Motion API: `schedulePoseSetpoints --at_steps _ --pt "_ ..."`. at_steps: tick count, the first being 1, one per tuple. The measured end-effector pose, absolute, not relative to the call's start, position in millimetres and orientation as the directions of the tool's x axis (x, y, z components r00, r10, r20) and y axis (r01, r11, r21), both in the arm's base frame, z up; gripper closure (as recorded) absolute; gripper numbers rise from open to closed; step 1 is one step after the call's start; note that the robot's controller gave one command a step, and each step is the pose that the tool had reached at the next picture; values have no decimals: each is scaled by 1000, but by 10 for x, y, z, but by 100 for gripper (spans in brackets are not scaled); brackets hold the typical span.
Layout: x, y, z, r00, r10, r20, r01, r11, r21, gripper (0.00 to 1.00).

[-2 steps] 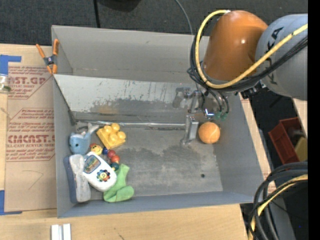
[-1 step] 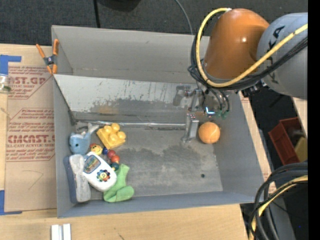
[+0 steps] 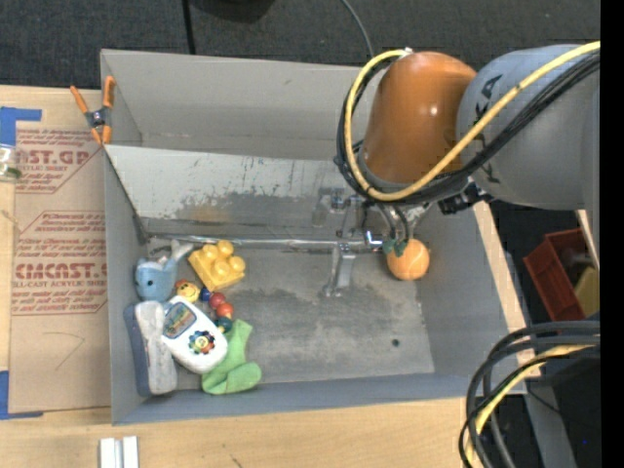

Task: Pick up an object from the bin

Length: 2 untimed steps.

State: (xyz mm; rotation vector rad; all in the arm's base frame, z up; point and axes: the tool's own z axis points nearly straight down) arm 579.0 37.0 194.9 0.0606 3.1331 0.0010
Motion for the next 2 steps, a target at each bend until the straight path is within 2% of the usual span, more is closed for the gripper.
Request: schedulePoseSetpoints --at_steps 1,2 --pt "5784 941 1713 -1000 -5 -1 -5 1000 0 0" --pt "5762 1366 1689 -999 -50 -5 -50 999 3 0"
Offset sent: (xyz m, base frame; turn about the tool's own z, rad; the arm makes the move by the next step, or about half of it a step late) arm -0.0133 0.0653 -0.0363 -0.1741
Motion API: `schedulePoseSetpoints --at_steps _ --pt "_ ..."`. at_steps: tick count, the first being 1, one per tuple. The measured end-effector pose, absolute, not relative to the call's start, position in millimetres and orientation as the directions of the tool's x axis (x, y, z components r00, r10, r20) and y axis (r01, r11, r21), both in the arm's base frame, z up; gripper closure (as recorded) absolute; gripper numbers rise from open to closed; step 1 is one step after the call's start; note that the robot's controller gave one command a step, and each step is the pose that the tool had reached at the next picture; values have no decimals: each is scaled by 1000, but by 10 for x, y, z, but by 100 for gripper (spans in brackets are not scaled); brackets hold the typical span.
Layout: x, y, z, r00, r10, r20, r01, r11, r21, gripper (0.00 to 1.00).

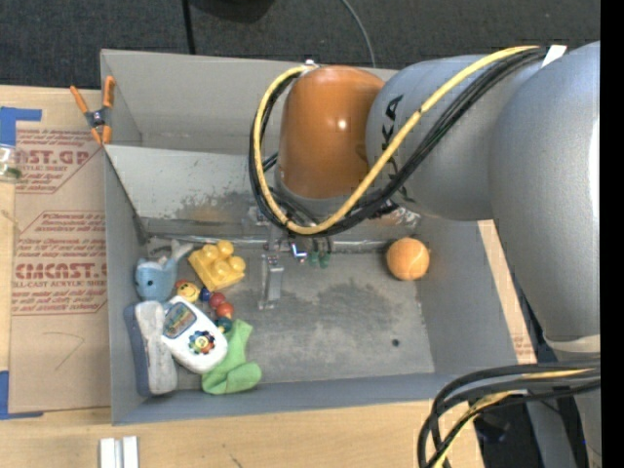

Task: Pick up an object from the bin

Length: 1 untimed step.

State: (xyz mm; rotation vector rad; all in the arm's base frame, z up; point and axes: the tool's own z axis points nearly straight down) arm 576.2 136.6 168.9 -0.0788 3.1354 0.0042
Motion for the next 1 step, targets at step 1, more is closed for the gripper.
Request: schedulePoseSetpoints --at_steps 1 --pt "5674 1715 1280 -998 -54 -10 -54 999 2 0"
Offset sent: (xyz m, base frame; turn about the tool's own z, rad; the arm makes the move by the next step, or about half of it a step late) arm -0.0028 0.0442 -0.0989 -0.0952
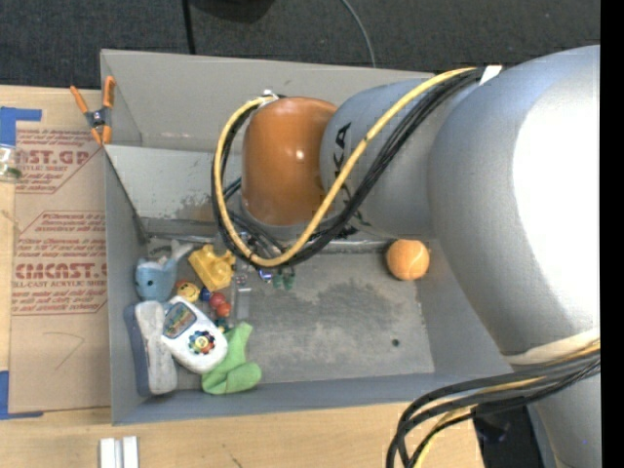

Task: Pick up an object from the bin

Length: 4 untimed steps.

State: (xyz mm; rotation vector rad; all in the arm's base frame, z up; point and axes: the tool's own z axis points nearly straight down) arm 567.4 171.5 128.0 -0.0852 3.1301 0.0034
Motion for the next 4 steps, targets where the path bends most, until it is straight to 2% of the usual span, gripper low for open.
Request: schedulePoseSetpoints --at_steps 1,2,3,4 --pt "5644 1828 1136 -998 -63 -6 -63 998 2 0" --pt "5601 1642 854 -903 -425 -66 -425 905 -4 100" --pt "5601 1642 854 -903 -425 -66 -425 905 -4 100" --pt "5669 1631 1084 -886 -460 -58 -461 887 -7 100"
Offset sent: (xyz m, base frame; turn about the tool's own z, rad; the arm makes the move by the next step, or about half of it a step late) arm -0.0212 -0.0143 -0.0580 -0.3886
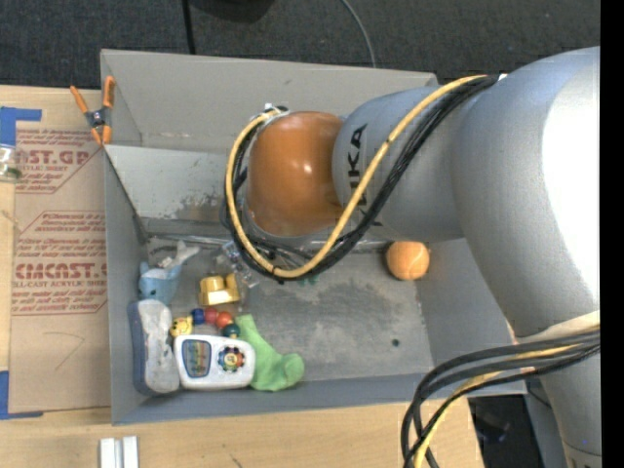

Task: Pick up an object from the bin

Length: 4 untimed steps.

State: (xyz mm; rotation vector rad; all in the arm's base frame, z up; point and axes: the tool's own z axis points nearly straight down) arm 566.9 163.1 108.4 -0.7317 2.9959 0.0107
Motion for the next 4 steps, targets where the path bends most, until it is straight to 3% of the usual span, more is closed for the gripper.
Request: schedulePoseSetpoints --at_steps 1,2,3,4 --pt "5732 1596 1320 -883 -465 -68 -466 885 -7 100" --pt "5761 1589 1477 -890 -452 -64 -452 892 -6 100" --pt "5830 1658 1190 -884 -461 -79 -462 887 -9 100" --pt "5817 1702 2392 -900 -430 -71 -431 902 -4 100"
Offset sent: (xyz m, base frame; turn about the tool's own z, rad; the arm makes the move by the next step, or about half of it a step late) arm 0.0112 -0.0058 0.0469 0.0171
